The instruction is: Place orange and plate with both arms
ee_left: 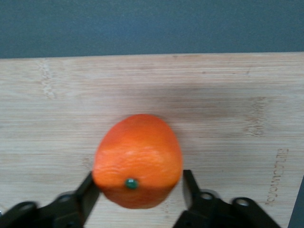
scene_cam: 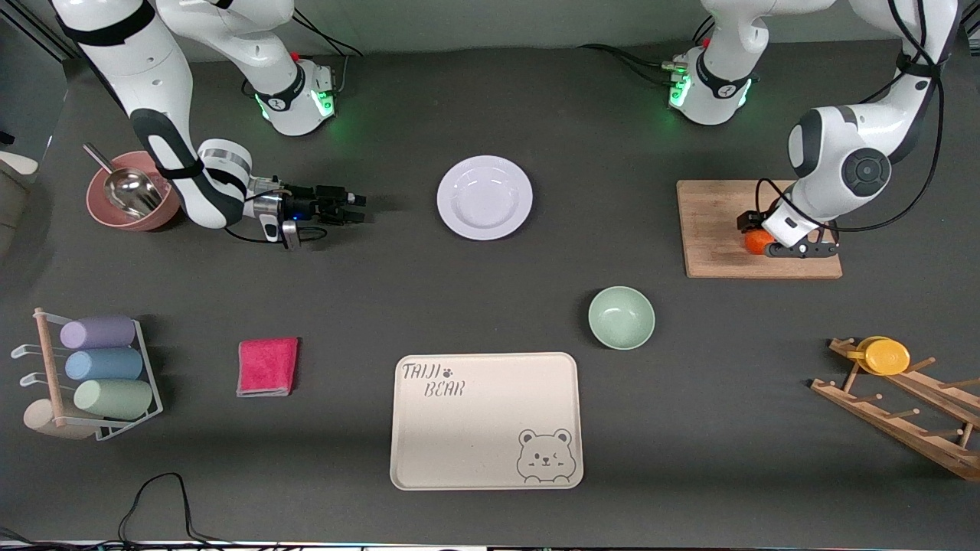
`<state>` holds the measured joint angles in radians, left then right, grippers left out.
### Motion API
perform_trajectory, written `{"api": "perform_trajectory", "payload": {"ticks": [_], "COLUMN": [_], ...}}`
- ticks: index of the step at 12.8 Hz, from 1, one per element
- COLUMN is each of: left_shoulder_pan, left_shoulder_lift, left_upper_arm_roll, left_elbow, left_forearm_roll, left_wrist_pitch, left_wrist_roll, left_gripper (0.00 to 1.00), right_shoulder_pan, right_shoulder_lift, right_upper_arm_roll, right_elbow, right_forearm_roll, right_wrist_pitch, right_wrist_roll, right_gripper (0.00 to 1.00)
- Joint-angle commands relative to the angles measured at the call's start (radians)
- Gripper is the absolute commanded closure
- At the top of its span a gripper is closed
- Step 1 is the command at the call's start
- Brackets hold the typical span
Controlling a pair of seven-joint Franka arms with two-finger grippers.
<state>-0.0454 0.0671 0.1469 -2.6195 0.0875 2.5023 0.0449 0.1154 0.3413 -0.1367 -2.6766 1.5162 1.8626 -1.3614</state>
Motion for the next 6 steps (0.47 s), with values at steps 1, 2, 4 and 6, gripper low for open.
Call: {"api": "perform_trajectory", "payload": {"ticks": [1, 2, 4, 6], "left_shoulder_pan": [-0.007, -0.007, -0.008, -0.016], "left_shoulder_lift": [-0.006, -0.006, -0.019, -0.067], "left_upper_arm_roll": [0.017, 0.017, 0.016, 0.013], "left_elbow": [0.007, 0.007, 0.027, 0.096], "left_forearm_roll": [0.012, 0.012, 0.011, 0.011], "left_wrist_pitch": [-0.019, -0.019, -0.04, -0.159], "left_wrist_roll": [0.015, 0.013, -0.005, -0.008], "left_gripper": [1.0, 1.0, 1.0, 1.0], "right_shoulder_pan": [0.012, 0.012, 0.012, 0.012], "right_shoulder_lift": [0.027, 0.025, 0.027, 0.028], "right_upper_arm_roll": [-0.003, -0.003, -0.001, -0.001], "right_elbow": [0.015, 0.017, 0.017, 0.018], "right_forearm_roll": [0.03, 0.03, 0.03, 0.03], "right_wrist_pitch": [-0.013, -0.013, -0.011, -0.01], "right_wrist_roll": [0.016, 0.033, 0.034, 0.033], "right_gripper": [0.0, 0.05, 0.24, 0.4]}}
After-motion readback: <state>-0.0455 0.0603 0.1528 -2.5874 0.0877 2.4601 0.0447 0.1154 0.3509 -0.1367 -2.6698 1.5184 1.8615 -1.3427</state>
